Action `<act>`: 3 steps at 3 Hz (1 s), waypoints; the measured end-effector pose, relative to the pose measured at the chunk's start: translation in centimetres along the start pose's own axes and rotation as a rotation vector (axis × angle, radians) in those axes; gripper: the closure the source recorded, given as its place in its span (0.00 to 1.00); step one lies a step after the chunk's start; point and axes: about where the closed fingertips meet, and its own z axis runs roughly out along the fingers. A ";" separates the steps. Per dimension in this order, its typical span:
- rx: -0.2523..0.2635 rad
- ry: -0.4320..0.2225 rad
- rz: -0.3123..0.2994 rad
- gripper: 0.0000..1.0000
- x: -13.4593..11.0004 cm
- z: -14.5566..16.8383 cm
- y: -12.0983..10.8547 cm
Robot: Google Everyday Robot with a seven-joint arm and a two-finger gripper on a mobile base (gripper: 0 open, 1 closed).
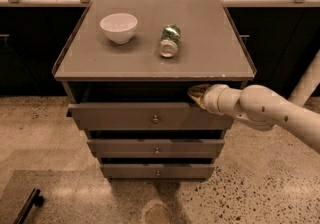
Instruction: Open top drawer
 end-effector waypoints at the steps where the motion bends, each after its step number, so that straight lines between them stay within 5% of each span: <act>1: -0.074 -0.002 0.023 1.00 0.0 -0.8 1.2; 2: -0.086 -0.003 0.029 1.00 -0.1 -0.8 1.2; 3: -0.153 -0.002 0.055 1.00 -0.2 -1.2 2.5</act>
Offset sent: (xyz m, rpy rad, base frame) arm -0.1190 0.0240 -0.0025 0.2230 0.5136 0.3495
